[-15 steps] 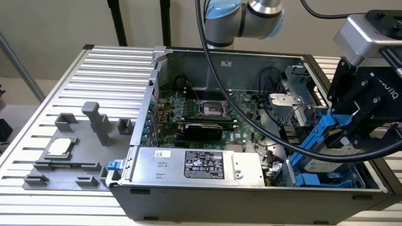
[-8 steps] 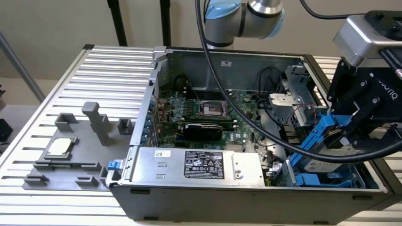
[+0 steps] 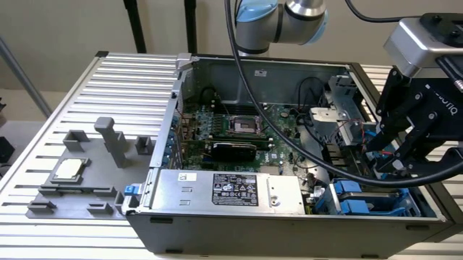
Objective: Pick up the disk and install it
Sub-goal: 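Insert the disk into the insertion slot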
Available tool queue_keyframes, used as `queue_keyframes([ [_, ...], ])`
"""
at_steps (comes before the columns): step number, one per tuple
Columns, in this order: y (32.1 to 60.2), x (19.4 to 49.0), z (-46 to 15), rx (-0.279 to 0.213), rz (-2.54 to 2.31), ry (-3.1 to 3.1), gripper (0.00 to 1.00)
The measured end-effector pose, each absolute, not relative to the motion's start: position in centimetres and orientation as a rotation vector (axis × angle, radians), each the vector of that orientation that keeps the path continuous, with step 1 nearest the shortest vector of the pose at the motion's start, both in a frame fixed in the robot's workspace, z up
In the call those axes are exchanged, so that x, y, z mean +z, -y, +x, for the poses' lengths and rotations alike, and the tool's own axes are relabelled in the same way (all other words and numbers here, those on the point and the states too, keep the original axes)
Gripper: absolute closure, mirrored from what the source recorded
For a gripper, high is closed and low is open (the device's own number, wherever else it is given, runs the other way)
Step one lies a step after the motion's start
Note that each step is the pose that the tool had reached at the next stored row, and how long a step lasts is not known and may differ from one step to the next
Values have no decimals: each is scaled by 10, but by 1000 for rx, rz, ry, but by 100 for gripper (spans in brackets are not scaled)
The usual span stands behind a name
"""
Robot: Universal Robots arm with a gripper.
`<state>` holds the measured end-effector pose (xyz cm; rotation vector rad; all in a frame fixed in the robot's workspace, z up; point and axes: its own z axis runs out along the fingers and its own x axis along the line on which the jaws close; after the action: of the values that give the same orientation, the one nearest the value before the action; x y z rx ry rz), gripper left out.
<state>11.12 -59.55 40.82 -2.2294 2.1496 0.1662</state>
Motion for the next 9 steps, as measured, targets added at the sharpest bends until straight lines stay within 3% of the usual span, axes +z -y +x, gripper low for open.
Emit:
queue_keyframes([
  [7, 595, 408, 120, 167, -2232, -2146, 63],
  [9, 595, 408, 120, 167, -2232, -2146, 76],
])
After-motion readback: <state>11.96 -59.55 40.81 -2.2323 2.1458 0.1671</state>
